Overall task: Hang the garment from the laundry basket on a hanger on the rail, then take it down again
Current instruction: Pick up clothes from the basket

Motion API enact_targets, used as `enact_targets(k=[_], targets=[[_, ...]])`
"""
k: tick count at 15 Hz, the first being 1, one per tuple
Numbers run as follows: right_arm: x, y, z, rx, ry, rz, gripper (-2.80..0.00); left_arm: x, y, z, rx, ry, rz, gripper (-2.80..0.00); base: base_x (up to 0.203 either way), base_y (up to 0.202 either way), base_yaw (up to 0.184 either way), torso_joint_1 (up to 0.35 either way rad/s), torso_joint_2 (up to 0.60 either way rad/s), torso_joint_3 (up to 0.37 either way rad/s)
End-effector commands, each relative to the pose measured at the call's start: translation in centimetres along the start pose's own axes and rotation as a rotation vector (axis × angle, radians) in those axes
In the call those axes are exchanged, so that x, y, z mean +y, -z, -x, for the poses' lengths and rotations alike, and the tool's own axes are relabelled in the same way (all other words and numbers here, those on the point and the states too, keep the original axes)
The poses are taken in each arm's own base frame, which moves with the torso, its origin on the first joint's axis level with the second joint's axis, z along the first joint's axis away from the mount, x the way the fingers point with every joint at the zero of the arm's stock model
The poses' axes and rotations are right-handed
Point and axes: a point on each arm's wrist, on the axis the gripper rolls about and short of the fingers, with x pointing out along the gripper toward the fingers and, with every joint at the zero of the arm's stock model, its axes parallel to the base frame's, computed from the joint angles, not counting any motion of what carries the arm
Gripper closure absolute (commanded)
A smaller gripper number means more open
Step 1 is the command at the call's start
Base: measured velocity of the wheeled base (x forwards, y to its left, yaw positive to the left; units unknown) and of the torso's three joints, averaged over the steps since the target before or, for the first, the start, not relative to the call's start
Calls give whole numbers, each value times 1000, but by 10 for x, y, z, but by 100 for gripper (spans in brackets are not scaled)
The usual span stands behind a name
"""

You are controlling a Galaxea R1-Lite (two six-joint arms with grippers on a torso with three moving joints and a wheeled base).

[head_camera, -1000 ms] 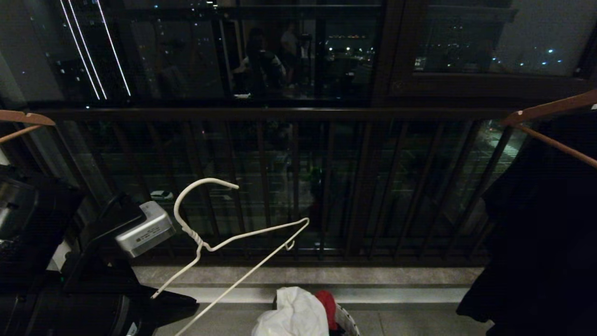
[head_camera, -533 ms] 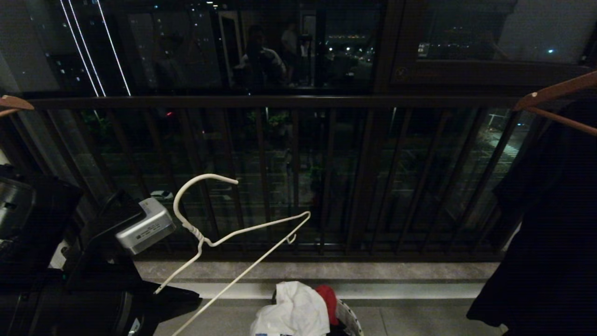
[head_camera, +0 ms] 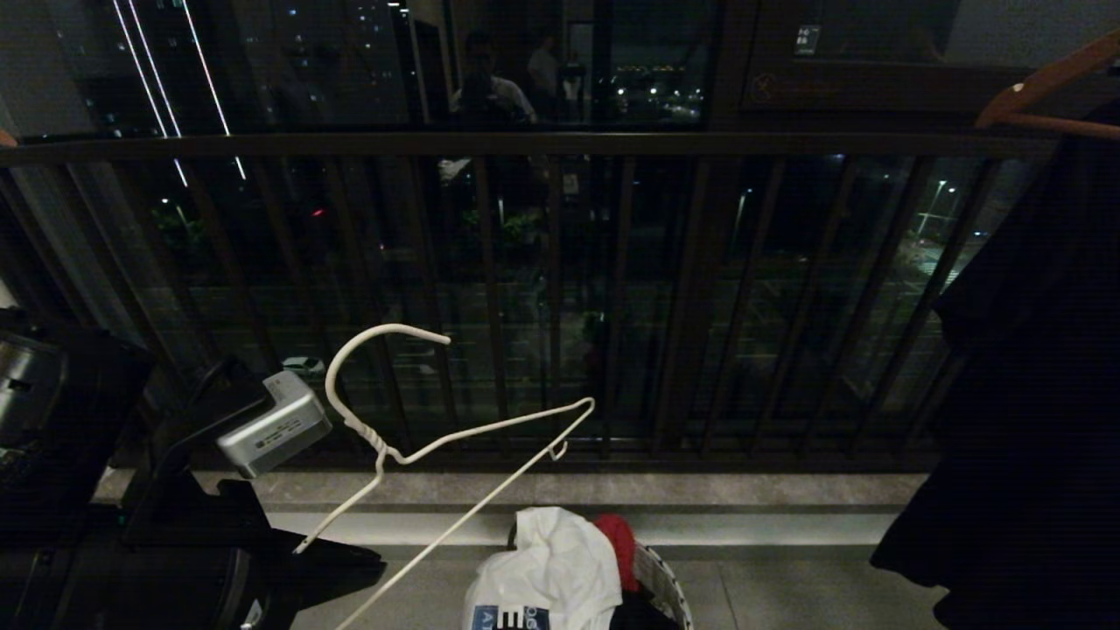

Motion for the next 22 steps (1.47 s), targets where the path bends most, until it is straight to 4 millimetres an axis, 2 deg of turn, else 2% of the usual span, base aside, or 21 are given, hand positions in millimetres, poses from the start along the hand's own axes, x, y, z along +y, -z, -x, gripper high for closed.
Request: enact_targets(k=[1,6,13,22], targets=[[0,0,0,2,1,0,0,0,0,0,3,3,1,0,0,0,0,-220,532,315],[0,0,0,0,1,0,0,-2,1,7,-24,5,-10,0,0,0,0,-200,507,306],[0,0,0,2,1,0,0,-3,1,7,-24,26,-9,0,0,0,0,-162,479,315],[0,0,0,1,0,0,0,-3,2,6,-21,33,-8,0,0,0,0,-88,434,344]])
